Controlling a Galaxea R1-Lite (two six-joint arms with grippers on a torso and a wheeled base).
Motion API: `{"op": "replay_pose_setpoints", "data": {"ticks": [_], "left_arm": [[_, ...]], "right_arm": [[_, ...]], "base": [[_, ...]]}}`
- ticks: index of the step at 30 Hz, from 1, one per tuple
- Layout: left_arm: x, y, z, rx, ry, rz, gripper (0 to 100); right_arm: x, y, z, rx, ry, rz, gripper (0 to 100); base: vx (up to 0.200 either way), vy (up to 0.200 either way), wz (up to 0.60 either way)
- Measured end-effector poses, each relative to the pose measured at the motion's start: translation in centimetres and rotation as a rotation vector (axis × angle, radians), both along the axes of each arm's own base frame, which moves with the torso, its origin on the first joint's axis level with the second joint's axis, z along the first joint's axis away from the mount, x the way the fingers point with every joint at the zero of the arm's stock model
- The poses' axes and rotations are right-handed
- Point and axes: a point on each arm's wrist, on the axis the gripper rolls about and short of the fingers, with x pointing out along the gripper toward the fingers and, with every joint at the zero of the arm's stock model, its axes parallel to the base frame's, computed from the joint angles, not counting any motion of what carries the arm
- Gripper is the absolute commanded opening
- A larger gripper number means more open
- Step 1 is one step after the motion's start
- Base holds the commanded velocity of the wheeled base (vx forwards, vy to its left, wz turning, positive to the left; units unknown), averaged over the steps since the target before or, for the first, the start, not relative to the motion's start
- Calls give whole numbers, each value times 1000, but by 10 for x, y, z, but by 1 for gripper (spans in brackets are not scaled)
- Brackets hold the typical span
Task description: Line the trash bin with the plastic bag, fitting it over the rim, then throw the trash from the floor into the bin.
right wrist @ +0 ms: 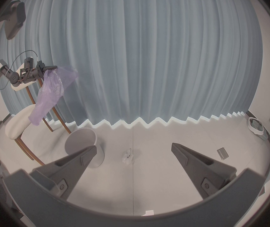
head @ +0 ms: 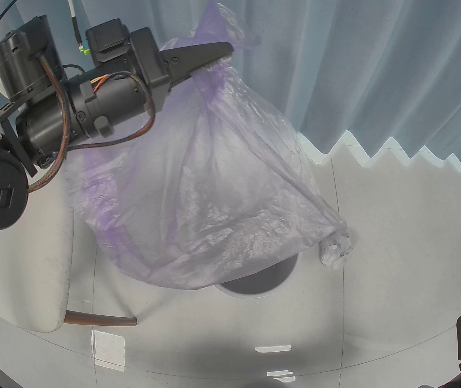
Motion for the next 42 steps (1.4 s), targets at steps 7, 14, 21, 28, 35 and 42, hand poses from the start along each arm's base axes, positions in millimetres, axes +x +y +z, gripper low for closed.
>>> {"op": "replay_pose_setpoints", "data": {"ticks": [7, 14, 21, 28, 35, 42], "left_arm": [[-12, -25, 4, -92, 63, -129, 0], [-4, -32, -12, -87, 133, -136, 0], [-1, -31, -41, -32, 216, -117, 0], [-2, -22, -57, -6, 263, -88, 0], [-19, -11, -62, 9, 288, -88, 0], [-41, 4, -76, 39, 332, -84, 0]], "right_arm": [[0, 0, 0, -1, 0, 0, 100], [0, 0, 0, -1, 0, 1, 100], [0, 0, 0, -1, 0, 0, 100], [0, 0, 0, -2, 0, 0, 100], [0, 0, 0, -2, 0, 0, 100], [0, 0, 0, -2, 0, 0, 100]], "base": [[0, 0, 0], [0, 0, 0], [0, 0, 0], [0, 0, 0], [0, 0, 0], [0, 0, 0]]}}
